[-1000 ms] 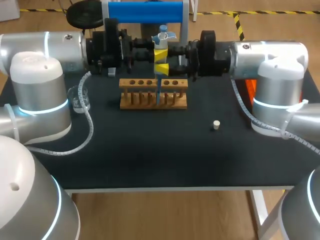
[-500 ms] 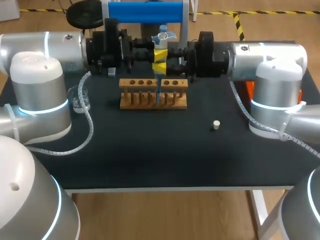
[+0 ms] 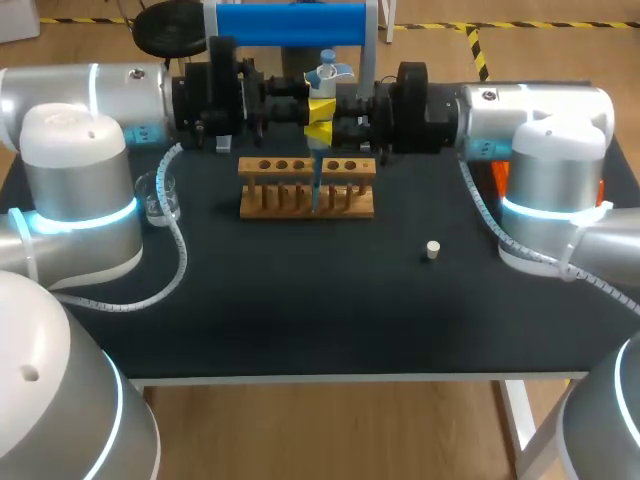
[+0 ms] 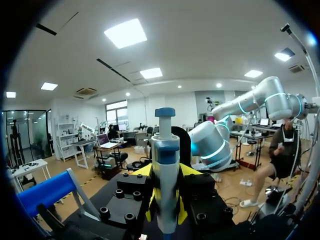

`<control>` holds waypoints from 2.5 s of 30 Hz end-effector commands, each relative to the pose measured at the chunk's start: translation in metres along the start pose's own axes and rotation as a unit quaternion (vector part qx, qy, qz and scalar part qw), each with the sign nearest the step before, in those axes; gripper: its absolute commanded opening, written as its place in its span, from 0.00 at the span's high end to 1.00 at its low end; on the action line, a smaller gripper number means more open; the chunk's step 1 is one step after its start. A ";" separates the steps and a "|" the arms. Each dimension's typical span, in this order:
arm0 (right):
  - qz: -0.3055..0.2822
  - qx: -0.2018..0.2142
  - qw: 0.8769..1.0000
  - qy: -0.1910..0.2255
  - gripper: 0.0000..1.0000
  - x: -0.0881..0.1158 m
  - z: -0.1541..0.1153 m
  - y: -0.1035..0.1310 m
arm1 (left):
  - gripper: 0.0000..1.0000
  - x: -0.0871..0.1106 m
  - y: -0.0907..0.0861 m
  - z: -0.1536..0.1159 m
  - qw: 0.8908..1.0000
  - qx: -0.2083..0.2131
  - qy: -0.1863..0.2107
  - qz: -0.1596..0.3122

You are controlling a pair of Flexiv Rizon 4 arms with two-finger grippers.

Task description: Invert the test tube, pick up the pipette, mount the tip to pipette, aspirate from beaker and dispense into the tube, eject the tip, return the pipette, and cap with the stopper.

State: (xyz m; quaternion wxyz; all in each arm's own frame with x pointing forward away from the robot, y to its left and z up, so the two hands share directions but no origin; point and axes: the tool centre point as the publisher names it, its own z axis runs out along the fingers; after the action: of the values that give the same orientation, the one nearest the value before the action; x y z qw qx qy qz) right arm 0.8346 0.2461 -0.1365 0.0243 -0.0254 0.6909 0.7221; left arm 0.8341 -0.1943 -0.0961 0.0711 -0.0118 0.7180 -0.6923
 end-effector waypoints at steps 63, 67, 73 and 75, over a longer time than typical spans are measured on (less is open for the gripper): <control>-0.009 0.017 0.996 0.085 1.00 -0.101 -0.210 0.013 | 0.00 -0.002 0.002 0.001 1.000 0.000 -0.003 0.000; -0.009 0.017 0.996 0.085 1.00 -0.101 -0.210 0.013 | 0.00 -0.002 0.002 0.001 1.000 0.000 -0.003 0.000; -0.008 0.020 0.996 0.084 1.00 -0.106 -0.216 0.015 | 0.00 -0.002 0.002 0.001 1.000 0.000 -0.003 0.000; -0.013 0.028 0.996 0.081 1.00 -0.107 -0.224 0.017 | 0.00 -0.002 0.002 0.001 1.000 0.000 -0.003 0.000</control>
State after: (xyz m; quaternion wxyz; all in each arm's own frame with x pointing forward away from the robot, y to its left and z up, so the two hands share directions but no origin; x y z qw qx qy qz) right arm 0.9391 0.0323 -0.1267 -0.0200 -0.0881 0.7065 0.7019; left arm 0.8358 -0.1941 -0.0967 0.0721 -0.0131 0.7184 -0.6917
